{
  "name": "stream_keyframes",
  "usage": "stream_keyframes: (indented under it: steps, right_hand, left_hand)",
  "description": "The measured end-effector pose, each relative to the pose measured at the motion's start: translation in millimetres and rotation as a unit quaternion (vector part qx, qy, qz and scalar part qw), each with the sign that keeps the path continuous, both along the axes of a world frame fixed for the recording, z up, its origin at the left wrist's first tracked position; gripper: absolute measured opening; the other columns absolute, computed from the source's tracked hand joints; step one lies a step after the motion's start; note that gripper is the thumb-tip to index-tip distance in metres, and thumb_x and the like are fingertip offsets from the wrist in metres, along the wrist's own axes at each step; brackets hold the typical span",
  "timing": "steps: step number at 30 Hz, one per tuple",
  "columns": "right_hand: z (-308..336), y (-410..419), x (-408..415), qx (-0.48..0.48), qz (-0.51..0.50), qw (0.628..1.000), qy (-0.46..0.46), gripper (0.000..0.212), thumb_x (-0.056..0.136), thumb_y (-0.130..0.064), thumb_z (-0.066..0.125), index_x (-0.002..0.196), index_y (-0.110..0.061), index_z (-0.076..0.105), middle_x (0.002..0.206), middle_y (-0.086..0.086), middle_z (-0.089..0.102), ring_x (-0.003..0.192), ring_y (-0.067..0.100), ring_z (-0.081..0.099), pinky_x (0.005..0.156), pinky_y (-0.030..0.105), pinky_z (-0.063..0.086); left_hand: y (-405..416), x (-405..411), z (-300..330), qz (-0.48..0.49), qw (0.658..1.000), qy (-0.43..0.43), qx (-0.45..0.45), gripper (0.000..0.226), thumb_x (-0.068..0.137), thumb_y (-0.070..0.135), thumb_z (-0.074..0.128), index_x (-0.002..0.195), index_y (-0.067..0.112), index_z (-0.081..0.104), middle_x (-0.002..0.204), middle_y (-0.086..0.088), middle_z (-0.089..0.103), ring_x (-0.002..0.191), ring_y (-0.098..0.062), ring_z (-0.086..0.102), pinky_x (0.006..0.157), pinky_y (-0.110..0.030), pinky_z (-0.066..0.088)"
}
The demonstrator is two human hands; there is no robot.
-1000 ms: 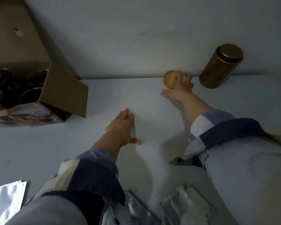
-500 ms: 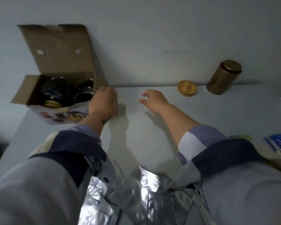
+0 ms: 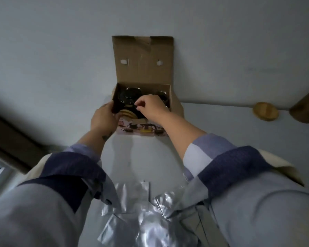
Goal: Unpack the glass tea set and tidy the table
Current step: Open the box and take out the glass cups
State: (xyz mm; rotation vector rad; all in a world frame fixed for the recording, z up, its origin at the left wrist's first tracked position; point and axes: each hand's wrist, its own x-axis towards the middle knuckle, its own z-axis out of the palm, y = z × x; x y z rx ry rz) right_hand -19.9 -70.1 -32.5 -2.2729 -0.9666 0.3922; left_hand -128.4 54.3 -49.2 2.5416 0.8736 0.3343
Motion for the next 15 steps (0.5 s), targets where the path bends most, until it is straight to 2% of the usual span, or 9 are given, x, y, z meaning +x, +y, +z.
stream_keyframes:
  steps: [3, 5, 7, 8, 11, 15]
  right_hand:
    - [-2, 30, -4, -0.044, 0.012, 0.998, -0.048, 0.024, 0.093, -0.015, 0.058, 0.115, -0.016, 0.069, 0.120, 0.006, 0.067, 0.110, 0.022, 0.061, 0.096, 0.034, 0.049]
    - [-3, 47, -7, -0.119, 0.030, 0.985, -0.122, 0.022, 0.092, -0.016, 0.057, 0.109, -0.019, 0.071, 0.110, 0.005, 0.069, 0.100, 0.024, 0.064, 0.083, 0.037, 0.053]
    - [-1, 59, -13, -0.187, 0.032, 0.960, -0.204, 0.022, 0.091, -0.012, 0.054, 0.109, -0.014, 0.068, 0.107, 0.007, 0.068, 0.097, 0.028, 0.064, 0.071, 0.035, 0.048]
    - [1, 63, -17, -0.211, 0.035, 0.950, -0.229, 0.023, 0.091, -0.009, 0.053, 0.111, -0.011, 0.065, 0.108, 0.009, 0.066, 0.098, 0.029, 0.064, 0.070, 0.036, 0.046]
    - [1, 73, -20, -0.267, 0.040, 0.931, -0.245, 0.027, 0.091, -0.003, 0.049, 0.116, -0.006, 0.061, 0.115, 0.012, 0.064, 0.105, 0.031, 0.062, 0.073, 0.037, 0.045]
    - [1, 76, -18, -0.293, 0.052, 0.929, -0.218, 0.029, 0.091, -0.003, 0.049, 0.116, -0.009, 0.063, 0.118, 0.010, 0.063, 0.108, 0.030, 0.060, 0.072, 0.034, 0.042]
  left_hand:
    - [8, -2, -4, -0.010, 1.000, -0.027, -0.012, 0.042, 0.091, 0.020, 0.058, 0.132, 0.022, 0.052, 0.118, -0.008, 0.066, 0.108, -0.030, 0.059, 0.079, -0.032, 0.044]
    - [11, -1, -8, -0.012, 0.999, -0.039, -0.016, 0.044, 0.090, 0.019, 0.057, 0.133, 0.024, 0.051, 0.117, -0.007, 0.066, 0.108, -0.029, 0.059, 0.078, -0.030, 0.042]
    - [14, 1, -12, -0.006, 0.999, -0.038, -0.016, 0.047, 0.090, 0.019, 0.056, 0.136, 0.025, 0.049, 0.120, -0.007, 0.066, 0.110, -0.029, 0.059, 0.081, -0.031, 0.044]
    - [17, 3, -14, -0.002, 0.999, -0.032, -0.017, 0.049, 0.090, 0.020, 0.056, 0.138, 0.024, 0.048, 0.122, -0.007, 0.065, 0.112, -0.029, 0.058, 0.084, -0.032, 0.045]
    - [20, 3, -18, -0.001, 0.999, -0.010, -0.030, 0.055, 0.090, 0.021, 0.056, 0.143, 0.021, 0.041, 0.128, -0.009, 0.061, 0.117, -0.030, 0.055, 0.093, -0.036, 0.045]
    - [21, 3, -20, -0.003, 0.999, -0.011, -0.041, 0.057, 0.091, 0.018, 0.056, 0.145, 0.017, 0.038, 0.132, -0.011, 0.058, 0.120, -0.031, 0.053, 0.097, -0.037, 0.044]
